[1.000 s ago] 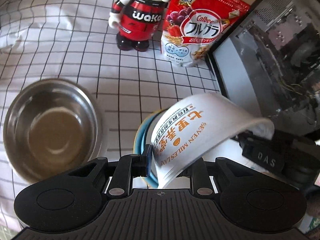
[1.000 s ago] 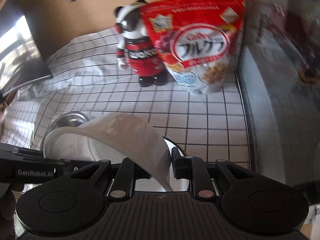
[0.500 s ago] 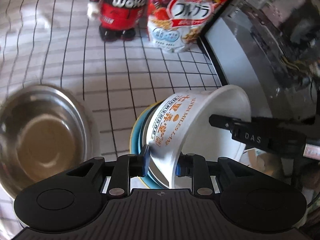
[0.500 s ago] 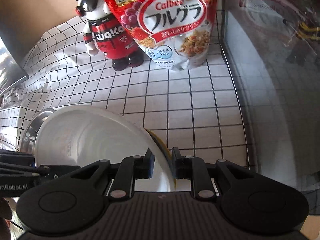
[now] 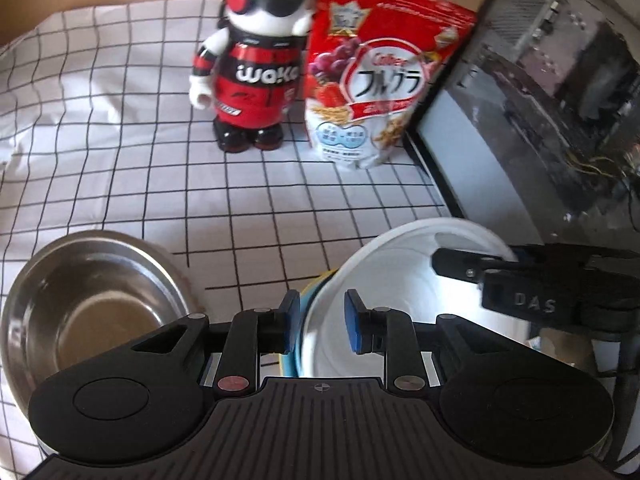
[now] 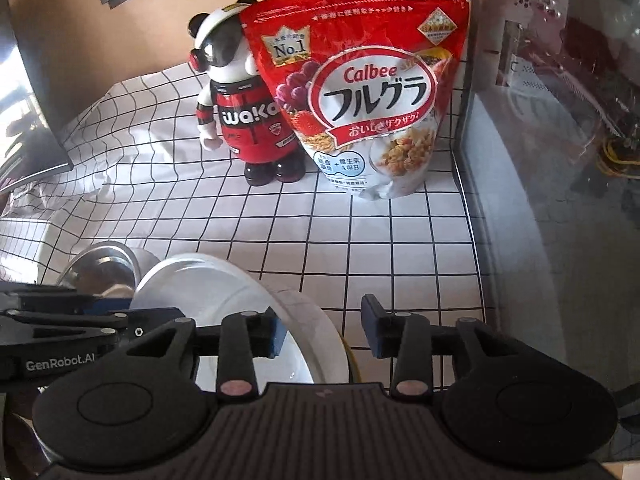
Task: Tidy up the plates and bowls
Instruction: 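Lower the white printed bowl into the blue bowl with both tools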
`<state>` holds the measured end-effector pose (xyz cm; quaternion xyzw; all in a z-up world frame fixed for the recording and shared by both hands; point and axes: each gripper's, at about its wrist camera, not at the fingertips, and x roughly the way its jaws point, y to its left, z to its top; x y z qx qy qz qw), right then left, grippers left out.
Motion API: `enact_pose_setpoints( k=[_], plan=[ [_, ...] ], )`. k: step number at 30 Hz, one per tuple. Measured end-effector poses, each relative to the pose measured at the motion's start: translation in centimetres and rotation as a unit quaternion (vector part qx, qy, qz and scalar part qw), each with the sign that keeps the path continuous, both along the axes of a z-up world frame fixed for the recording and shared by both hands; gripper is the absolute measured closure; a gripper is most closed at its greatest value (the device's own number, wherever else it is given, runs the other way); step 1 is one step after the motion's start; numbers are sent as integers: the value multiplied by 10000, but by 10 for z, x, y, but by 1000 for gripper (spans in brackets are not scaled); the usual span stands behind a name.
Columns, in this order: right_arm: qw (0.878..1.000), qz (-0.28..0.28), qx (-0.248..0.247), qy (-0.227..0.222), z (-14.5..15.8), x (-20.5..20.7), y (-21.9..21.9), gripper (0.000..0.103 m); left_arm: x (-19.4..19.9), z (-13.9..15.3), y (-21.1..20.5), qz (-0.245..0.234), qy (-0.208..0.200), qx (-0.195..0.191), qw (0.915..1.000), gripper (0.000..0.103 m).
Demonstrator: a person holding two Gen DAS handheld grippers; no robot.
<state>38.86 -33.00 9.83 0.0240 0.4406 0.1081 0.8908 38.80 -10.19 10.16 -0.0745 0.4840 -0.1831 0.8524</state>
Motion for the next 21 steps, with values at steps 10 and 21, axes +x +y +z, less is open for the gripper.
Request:
enact_pose_setpoints(
  k=[10, 21],
  plan=[
    [9979, -221, 190, 574, -34, 16, -8, 57, 2, 3, 4, 3, -111, -212, 9997, 76],
    [9985, 229, 184, 469, -20, -22, -20, 53, -19, 13, 11, -353, 198, -332, 9986, 77]
  ],
)
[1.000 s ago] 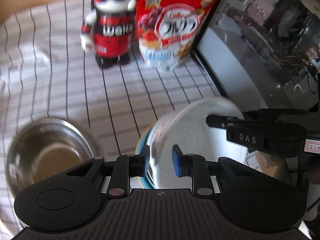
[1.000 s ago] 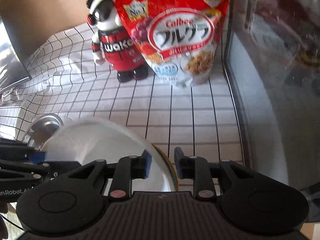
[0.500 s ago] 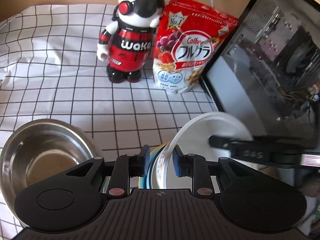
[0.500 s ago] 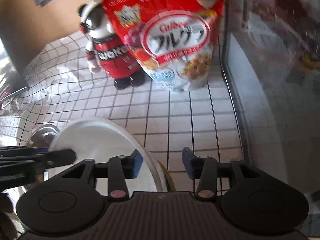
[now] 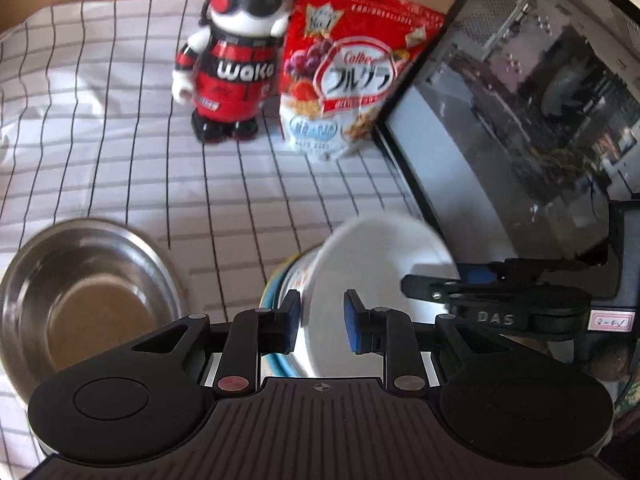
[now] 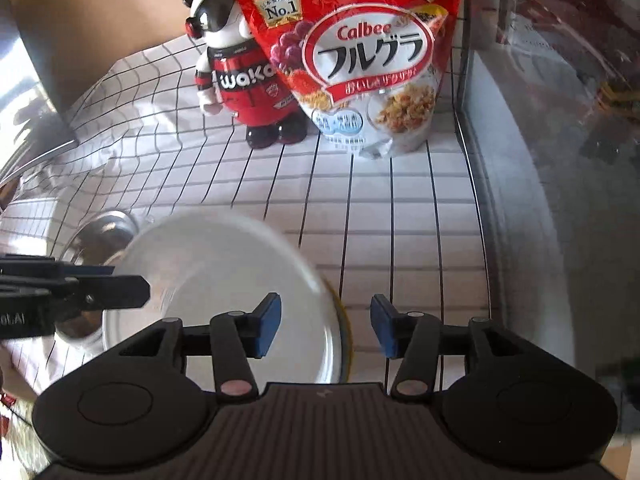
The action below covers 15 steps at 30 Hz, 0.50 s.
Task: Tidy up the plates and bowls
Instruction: 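Lower the white printed bowl into the blue bowl with both tools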
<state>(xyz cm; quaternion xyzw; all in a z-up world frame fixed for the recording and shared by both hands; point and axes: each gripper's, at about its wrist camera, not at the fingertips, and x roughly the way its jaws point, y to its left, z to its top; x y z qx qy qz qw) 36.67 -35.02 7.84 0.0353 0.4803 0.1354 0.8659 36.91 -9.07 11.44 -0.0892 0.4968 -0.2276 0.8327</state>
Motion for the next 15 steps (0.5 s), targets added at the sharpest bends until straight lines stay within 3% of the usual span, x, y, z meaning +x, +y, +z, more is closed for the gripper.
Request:
enact_pose_setpoints(
  k=[3, 8, 15],
  plan=[
    [9998, -15, 67, 194, -8, -8, -4, 53, -3, -7, 6, 78, 261, -91, 9996, 78],
    [9969, 73, 624, 482, -8, -18, -6, 53, -6, -9, 7, 65, 483, -364, 9981, 78],
    [9968, 125, 738, 291, 9, -27, -2, 50, -10, 0, 10, 150, 444, -414, 9980, 78]
  ],
)
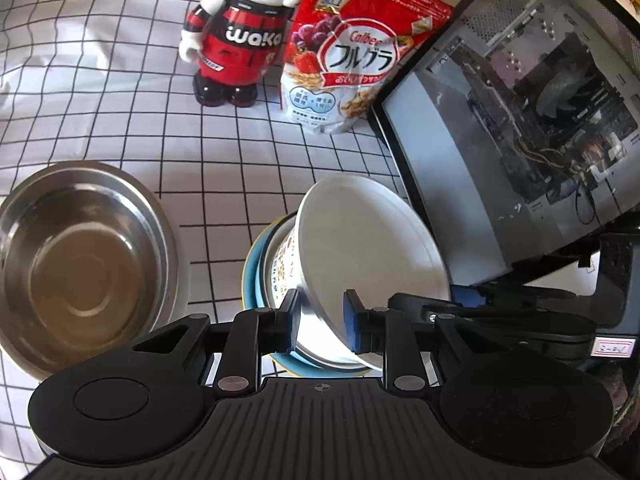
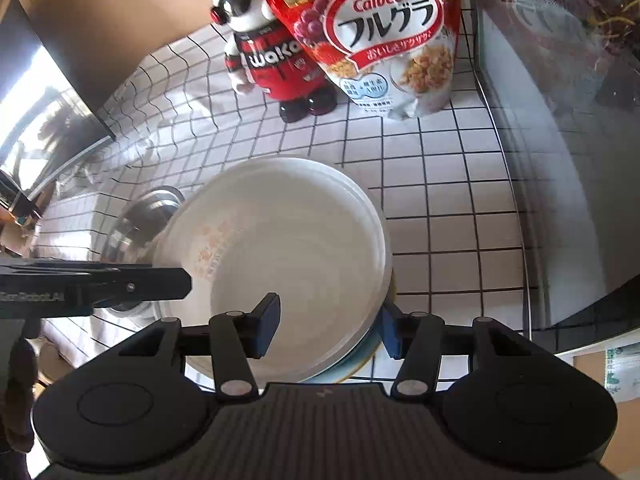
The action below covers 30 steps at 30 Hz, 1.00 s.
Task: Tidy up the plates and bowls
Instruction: 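Lower the white printed bowl into the blue bowl with both tools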
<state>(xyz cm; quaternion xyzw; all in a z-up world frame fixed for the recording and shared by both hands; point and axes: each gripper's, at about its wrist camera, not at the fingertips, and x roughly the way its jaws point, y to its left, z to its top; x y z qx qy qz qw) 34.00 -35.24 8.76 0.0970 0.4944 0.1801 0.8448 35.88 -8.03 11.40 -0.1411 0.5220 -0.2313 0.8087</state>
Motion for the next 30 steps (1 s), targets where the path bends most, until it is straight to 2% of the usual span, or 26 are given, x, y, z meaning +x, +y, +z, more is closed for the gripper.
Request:
enact_pose_setpoints(
  k=[10, 15, 20, 27, 30],
  plan=[
    [9993, -160, -163, -299, 5, 0, -1, 50, -3, 4, 20, 632, -243, 174, 9976, 79],
    [9988, -395, -223, -159, -13, 4, -7, 50, -5, -10, 17, 658, -137, 298, 9973, 78],
    [9982, -547, -250, -60, -33, 2, -9, 49, -9, -25, 11, 625, -304, 259, 9972, 70],
    [9984, -547, 109, 76, -50, 3, -7, 49, -4, -44, 10, 624, 60, -43, 9980, 71],
    [9977, -627, 230, 74, -50, 7, -5, 45, 3, -52, 7, 616, 143, -111, 9979, 72]
  ],
)
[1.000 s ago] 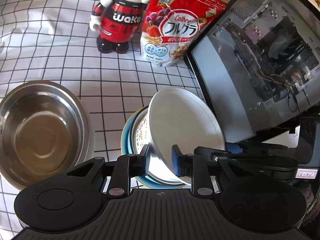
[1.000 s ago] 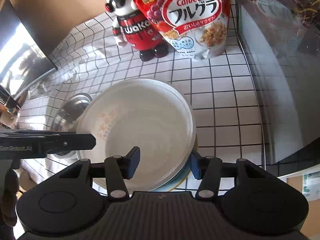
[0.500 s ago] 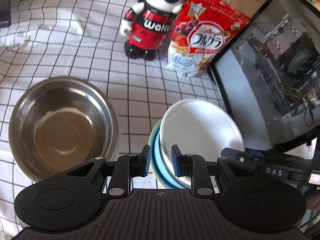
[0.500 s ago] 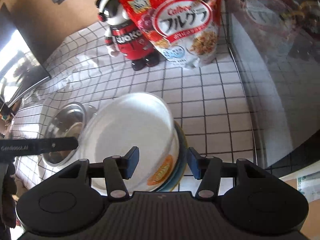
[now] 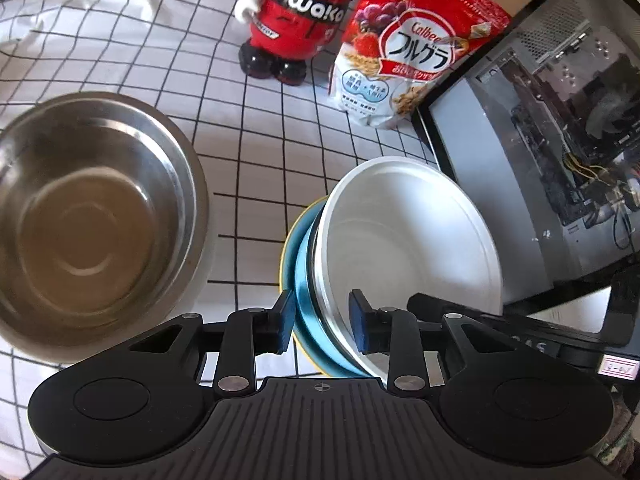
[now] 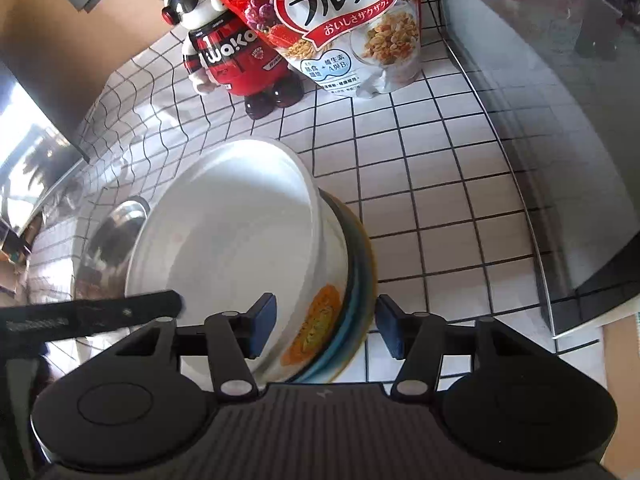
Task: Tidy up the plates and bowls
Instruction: 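Grip the rim of the three nested bowls and lift them with both tools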
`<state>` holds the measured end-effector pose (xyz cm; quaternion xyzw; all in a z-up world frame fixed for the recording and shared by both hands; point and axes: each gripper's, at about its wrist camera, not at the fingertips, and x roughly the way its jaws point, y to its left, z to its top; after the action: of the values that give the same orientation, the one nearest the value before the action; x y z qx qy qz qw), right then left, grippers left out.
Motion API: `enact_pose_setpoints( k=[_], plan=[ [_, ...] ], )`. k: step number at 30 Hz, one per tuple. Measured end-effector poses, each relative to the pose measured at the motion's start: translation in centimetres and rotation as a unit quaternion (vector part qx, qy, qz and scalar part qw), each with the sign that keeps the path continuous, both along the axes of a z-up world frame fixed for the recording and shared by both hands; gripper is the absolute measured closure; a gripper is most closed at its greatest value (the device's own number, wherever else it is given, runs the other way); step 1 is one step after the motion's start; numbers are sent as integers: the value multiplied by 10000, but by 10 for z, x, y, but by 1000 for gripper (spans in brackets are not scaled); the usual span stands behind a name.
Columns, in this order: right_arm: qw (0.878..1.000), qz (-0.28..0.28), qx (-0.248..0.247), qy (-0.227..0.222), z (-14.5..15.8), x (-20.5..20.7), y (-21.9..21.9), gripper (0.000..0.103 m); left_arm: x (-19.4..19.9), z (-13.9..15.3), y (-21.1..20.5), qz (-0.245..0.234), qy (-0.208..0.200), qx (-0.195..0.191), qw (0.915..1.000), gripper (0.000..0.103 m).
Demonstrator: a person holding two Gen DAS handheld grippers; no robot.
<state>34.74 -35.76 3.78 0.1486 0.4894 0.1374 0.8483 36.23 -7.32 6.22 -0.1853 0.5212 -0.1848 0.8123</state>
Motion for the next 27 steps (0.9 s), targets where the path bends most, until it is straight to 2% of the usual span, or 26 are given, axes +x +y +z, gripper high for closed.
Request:
enact_pose_setpoints(
  k=[7, 12, 15, 18, 20, 23, 27],
  plan=[
    [9989, -399, 172, 194, -8, 21, 0, 44, 21, -3, 3, -31, -2, -151, 9999, 71],
    [9968, -683, 15, 405, -18, 35, 11, 44, 28, -2, 0, -387, -120, 4, 9992, 77],
    [9944, -941, -257, 406, -17, 40, 13, 44, 27, -2, -2, -636, -256, 125, 9976, 76],
    [9913, -1163, -280, 547, -18, 42, 9, 44, 30, -4, 3, -738, -207, -26, 9971, 73],
    [9919, -1125, -334, 488, -17, 41, 11, 44, 30, -5, 6, -758, -226, -118, 9968, 72],
    [9950, -855, -459, 221, -17, 35, 15, 44, 19, -7, 7, -704, -476, -146, 9963, 71],
    [9988, -271, -397, 12, -21, 31, 14, 44, 5, -7, 4, -279, -676, -101, 9973, 72]
  ],
)
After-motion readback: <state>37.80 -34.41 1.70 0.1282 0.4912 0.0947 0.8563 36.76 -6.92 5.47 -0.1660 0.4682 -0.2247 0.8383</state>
